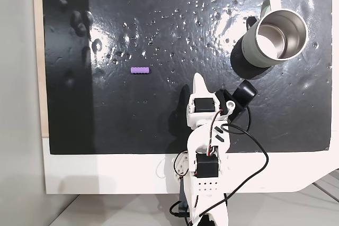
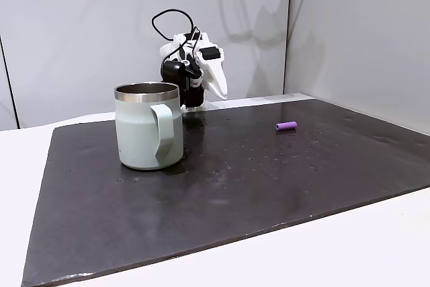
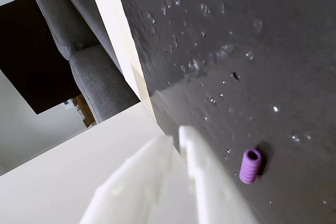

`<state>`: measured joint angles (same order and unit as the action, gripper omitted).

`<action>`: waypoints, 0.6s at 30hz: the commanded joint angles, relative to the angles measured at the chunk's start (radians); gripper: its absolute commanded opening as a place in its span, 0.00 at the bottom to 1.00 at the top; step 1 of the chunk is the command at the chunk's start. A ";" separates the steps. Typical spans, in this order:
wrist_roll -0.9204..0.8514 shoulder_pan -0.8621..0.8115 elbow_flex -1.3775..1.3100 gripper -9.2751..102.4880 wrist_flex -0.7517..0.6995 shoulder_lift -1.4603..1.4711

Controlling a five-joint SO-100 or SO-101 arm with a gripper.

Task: Grasp a pengrip and put it in the cup.

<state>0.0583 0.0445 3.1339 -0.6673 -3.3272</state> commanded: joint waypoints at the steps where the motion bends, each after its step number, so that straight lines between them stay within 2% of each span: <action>1: -0.060 0.043 0.055 0.08 0.035 -0.011; 18: -0.071 0.066 0.002 0.08 0.005 -0.011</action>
<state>0.0015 0.0936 3.1324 -0.6673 -3.3272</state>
